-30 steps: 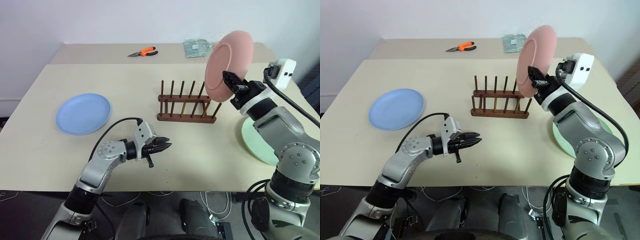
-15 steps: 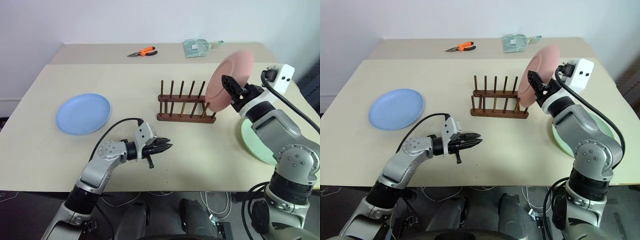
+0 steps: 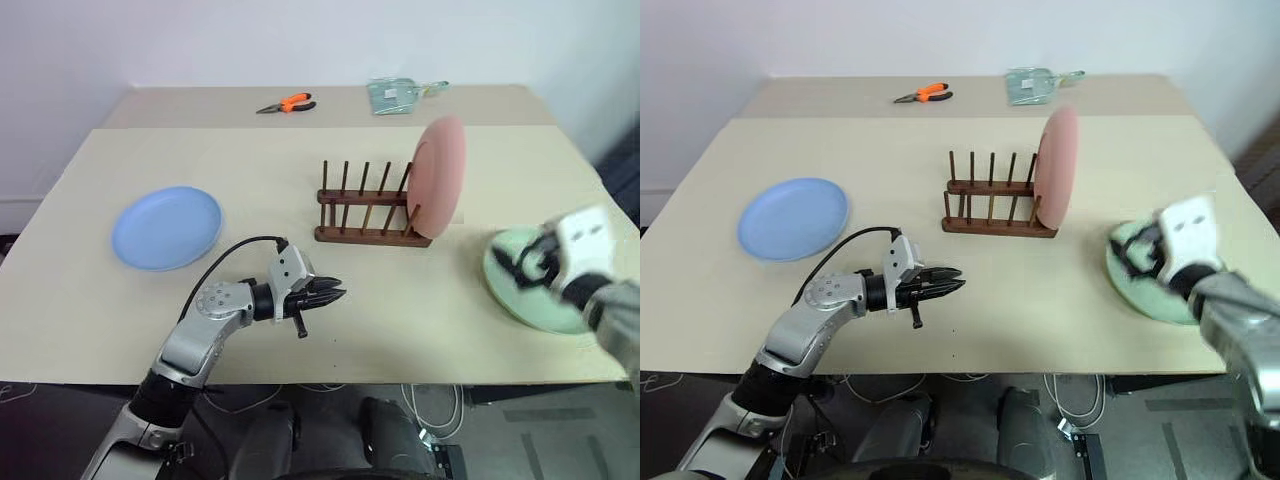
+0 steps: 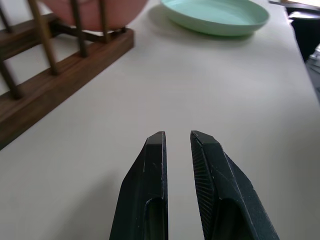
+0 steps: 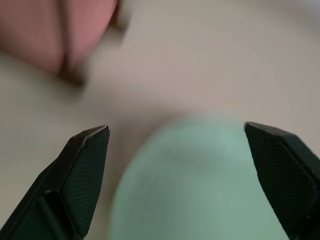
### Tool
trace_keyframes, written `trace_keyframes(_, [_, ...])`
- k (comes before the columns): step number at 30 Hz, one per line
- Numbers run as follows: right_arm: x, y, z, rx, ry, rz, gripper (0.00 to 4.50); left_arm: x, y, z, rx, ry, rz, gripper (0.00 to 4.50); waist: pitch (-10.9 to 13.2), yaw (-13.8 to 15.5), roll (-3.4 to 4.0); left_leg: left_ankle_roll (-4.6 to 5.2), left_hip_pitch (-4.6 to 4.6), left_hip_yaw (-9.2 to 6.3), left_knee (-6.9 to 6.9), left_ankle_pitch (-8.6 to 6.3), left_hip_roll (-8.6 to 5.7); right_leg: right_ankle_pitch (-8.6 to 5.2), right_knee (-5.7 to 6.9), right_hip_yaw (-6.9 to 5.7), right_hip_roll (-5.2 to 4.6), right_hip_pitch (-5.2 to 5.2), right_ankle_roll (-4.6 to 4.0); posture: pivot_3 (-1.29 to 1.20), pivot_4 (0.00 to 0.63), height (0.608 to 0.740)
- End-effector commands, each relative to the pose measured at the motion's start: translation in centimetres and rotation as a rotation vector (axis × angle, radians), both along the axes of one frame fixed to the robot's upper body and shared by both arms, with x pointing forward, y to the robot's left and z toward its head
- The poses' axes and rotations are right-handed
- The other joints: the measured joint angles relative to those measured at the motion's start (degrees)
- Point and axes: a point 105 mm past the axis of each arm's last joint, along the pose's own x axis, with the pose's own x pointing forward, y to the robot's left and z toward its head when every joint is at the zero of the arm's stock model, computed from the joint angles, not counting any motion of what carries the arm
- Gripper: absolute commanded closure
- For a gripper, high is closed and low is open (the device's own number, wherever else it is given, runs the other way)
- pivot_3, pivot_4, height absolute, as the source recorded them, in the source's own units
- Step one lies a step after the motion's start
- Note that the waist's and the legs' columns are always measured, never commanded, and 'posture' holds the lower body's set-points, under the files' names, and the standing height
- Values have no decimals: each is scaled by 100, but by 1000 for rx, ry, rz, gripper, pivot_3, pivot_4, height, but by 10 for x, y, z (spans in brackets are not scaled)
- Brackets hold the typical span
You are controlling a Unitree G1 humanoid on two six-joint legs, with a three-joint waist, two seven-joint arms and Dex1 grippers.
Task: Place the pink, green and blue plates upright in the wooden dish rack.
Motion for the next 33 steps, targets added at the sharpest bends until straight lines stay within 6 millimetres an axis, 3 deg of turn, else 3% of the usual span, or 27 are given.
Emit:
trace_keyframes(1, [-1, 13, 9, -46, -43, 37, 7, 0, -6, 9, -13, -47, -39, 3763, 2, -36, -1, 0, 0, 2, 4, 0, 0, 0, 0, 2, -1, 1, -1, 0, 150, 740])
trace_keyframes(4, [-2, 5, -6, -105, 6, -15, 7, -1, -8, 10, -13, -47, -52, 3763, 0, -17, -7, 0, -1, -1, 7, 0, 1, 0, -1, -2, -1, 2, -3, 0, 150, 740])
trace_keyframes(7, [-2, -3, -16, -147, 26, -66, 852, -1, -9, 9, -9, -49, -62, 3763, 2, 11, -9, 0, -6, -5, 3, 0, -2, 0, -7, -2, -2, 1, -1, 0, 150, 740])
trace_keyframes(14, [1, -4, -12, -146, 11, -78, 4448, -3, -8, 16, -50, -62, -64, 3763, 2, 104, -9, 1, -6, -6, 4, -1, -4, -1, -6, -2, -4, 0, 1, 0, 150, 740])
trace_keyframes(19, [8, -4, 9, -189, -95, -76, 4448, -5, -10, 21, -85, -62, -68, 3763, 3, 104, -9, 1, -6, -6, 4, -1, -4, -1, -7, -3, -4, 0, 1, 0, 150, 740])
trace_keyframes(21, [15, -7, 38, -160, -225, -113, 4448, -4, -9, 20, -81, -63, -65, 3763, 3, 97, -9, 1, -6, -7, 3, -1, -3, -1, -7, -4, -3, 0, 1, 0, 150, 740])
trace_keyframes(24, [21, -11, 108, 8, -497, -155, 4448, -3, -6, 17, -72, -61, -61, 3763, 12, 79, 4, 1, -5, -2, 5, -1, -4, 0, -5, -1, -3, -1, 1, 0, 150, 740])
trace_keyframes(27, [18, 0, 172, 258, -712, -80, 4448, -1, -4, 17, -65, -66, -55, 3763, 14, 95, 6, 1, -2, -6, 3, 0, -3, 1, -3, -3, -2, 0, 1, 0, 150, 740])
trace_keyframes(30, [8, 29, 215, 506, -804, 117, 4448, 4, -2, 18, -65, -77, -37, 3763, 13, 98, 4, 1, -3, -20, -6, 0, -1, 4, -4, -10, 2, 0, -3, 0, 150, 740])
trace_keyframes(32, [-1, 61, 234, 643, -805, 307, 4448, 10, 2, 20, -70, -87, -13, 3763, 13, 98, 5, 1, -5, -27, -8, 0, -1, 12, -4, -15, 2, 0, -15, 0, 150, 740])
trace_keyframes(33, [-5, 89, 241, 775, -789, 439, 4448, 17, 9, 22, -76, -103, 28, 3763, 12, 113, 0, 1, -5, -28, -8, 0, -1, 12, -4, -15, 2, 0, -15, 0, 150, 740])
